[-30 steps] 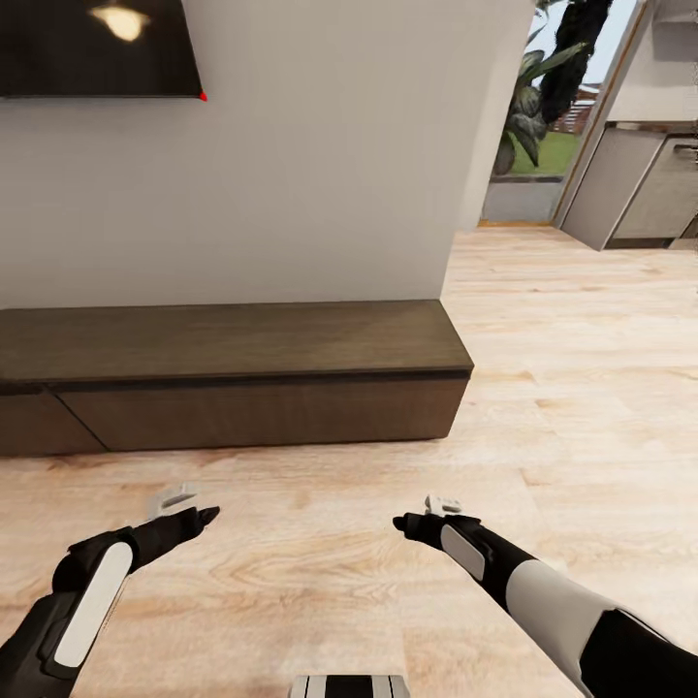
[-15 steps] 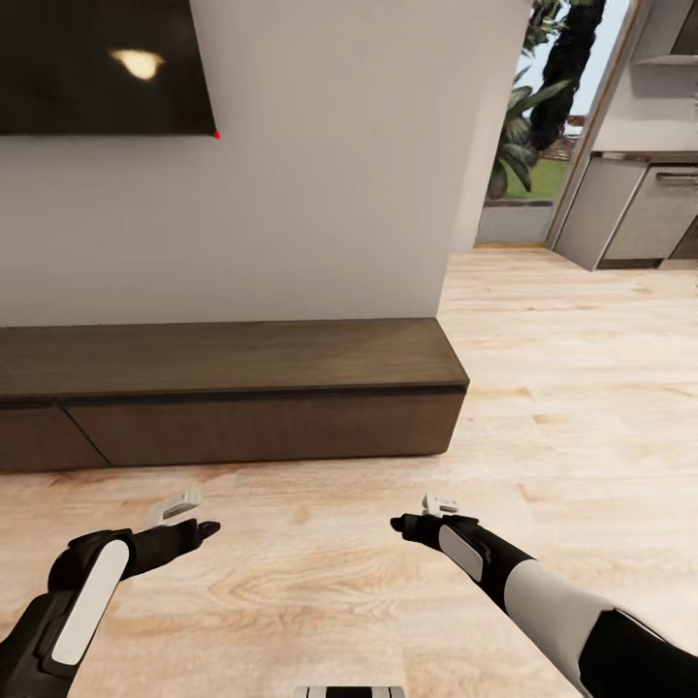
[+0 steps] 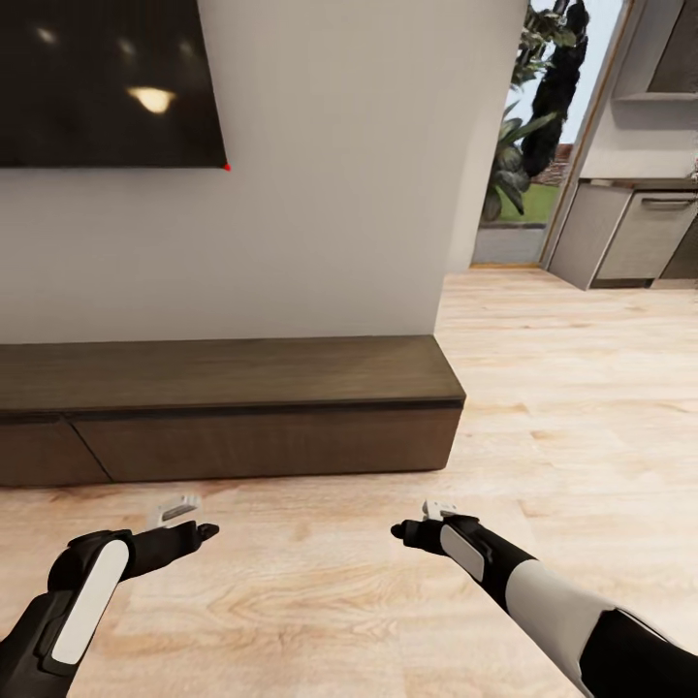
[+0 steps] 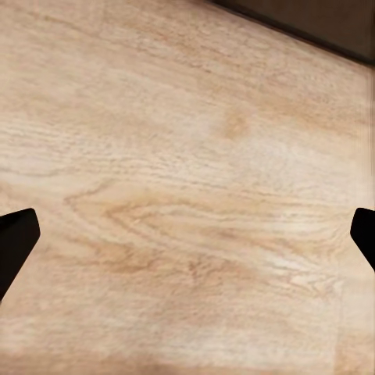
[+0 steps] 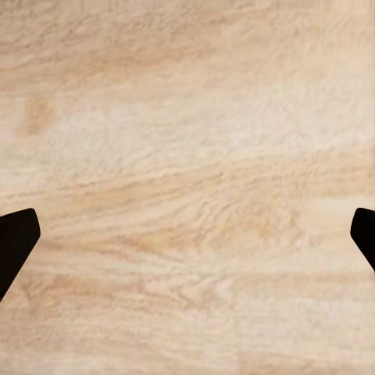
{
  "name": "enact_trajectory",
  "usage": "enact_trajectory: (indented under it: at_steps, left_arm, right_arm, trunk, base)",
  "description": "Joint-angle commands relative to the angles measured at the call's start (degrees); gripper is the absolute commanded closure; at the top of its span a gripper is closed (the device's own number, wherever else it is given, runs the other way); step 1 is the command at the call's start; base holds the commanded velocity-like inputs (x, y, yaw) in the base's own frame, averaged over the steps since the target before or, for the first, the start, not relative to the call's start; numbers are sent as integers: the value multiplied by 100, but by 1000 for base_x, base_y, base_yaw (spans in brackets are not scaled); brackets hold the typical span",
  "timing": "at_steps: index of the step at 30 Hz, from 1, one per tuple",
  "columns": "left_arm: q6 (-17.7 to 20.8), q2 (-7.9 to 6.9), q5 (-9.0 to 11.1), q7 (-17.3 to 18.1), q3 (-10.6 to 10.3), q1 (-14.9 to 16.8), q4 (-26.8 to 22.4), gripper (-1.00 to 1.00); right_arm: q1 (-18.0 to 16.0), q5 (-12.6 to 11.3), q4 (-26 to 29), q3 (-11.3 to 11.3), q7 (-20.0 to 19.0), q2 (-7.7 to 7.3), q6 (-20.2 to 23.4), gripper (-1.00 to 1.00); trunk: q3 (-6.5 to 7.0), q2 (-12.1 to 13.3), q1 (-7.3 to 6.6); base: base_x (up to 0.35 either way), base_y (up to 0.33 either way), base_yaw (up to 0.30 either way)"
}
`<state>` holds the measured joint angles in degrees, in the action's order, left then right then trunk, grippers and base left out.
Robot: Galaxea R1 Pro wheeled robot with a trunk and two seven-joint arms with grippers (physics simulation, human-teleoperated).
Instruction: Place each of the two pumpkins and all three candles from the living room inside a cabinet in the living room (use any cabinet), then make sure every cabinet is closed, and position the cauldron so it is next to a table in the living room.
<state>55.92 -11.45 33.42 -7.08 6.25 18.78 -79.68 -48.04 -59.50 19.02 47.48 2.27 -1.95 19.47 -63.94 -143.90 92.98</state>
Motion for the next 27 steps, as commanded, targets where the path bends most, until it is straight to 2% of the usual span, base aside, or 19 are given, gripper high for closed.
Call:
enact_trajectory:
  at_steps: [1, 18, 27]
  left_arm:
    - [23, 0, 60, -56, 0, 3, -5, -100]
    - [25, 67, 54, -57, -52, 3, 3, -100]
    - [27, 48, 77, -57, -97, 3, 4, -100]
  right_arm:
    - [-3, -37, 14, 31, 23, -8, 20, -100]
    - [-3, -10, 8, 33, 31, 15, 11, -100]
    - [-3, -1, -3, 34, 33, 5, 18, -100]
  trunk:
    - [18, 0, -3]
    - [394, 22, -47]
    - [594, 34, -70]
  base:
    - [0, 0, 0]
    - [0, 0, 0]
    - [0, 0, 0]
